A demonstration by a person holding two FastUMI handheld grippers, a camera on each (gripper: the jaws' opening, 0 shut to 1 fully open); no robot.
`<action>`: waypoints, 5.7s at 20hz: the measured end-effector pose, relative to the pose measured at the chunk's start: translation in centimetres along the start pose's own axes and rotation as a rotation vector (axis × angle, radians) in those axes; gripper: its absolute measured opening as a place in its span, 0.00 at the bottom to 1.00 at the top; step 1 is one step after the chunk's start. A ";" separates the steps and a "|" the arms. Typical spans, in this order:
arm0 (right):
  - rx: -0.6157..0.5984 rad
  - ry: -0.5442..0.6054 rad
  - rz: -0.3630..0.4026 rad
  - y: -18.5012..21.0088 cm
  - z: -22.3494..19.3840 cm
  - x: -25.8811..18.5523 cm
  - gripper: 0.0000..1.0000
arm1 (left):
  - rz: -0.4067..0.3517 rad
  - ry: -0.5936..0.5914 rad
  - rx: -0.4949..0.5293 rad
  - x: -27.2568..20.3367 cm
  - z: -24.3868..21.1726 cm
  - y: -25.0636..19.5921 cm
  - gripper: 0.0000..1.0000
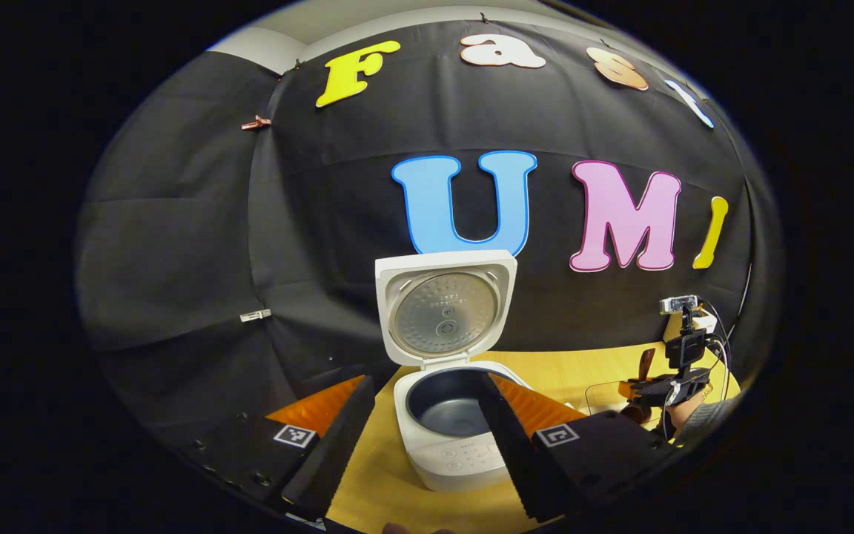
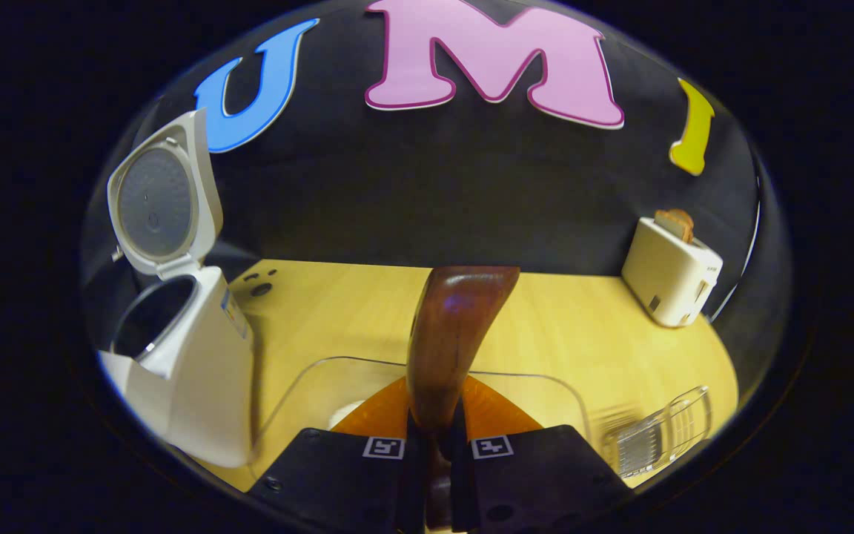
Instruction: Close the left gripper, press the button to open the rice cooker; take a wooden spoon from the chopstick holder with the right hand, scoop a spoonful of rice and pour it into the rice cooker, then put the wooden spoon back into the chopstick holder.
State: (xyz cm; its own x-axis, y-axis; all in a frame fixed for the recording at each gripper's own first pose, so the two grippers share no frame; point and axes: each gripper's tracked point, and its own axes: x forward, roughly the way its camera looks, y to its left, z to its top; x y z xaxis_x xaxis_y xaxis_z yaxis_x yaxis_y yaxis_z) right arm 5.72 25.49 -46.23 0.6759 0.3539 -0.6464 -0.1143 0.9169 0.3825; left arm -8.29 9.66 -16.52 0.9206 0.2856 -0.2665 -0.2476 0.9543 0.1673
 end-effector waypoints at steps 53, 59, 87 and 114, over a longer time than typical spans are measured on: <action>0.345 -0.107 0.292 27.4 15.1 -0.5 0.17 | 0.005 -0.037 -0.105 4.2 -1.9 7.3 0.92; 0.112 -0.198 0.309 31.2 15.8 -1.3 0.17 | 0.033 -0.020 -0.129 4.0 -3.2 8.6 0.95; -0.879 -0.392 0.447 40.0 8.1 -3.9 0.17 | 0.093 0.001 -0.148 3.1 -4.4 10.9 0.95; 0.724 -0.351 0.262 -5.1 20.9 -8.9 0.17 | -0.150 -0.052 -0.114 4.6 0.8 -1.3 0.95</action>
State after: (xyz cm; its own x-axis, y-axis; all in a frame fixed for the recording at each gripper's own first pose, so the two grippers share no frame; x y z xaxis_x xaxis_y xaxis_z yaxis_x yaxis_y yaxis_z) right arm 15.55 13.80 -28.61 0.8932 0.3510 -0.2812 0.1150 0.4263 0.8972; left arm -3.51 9.70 -17.17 0.9634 0.1372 -0.2303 -0.1362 0.9905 0.0203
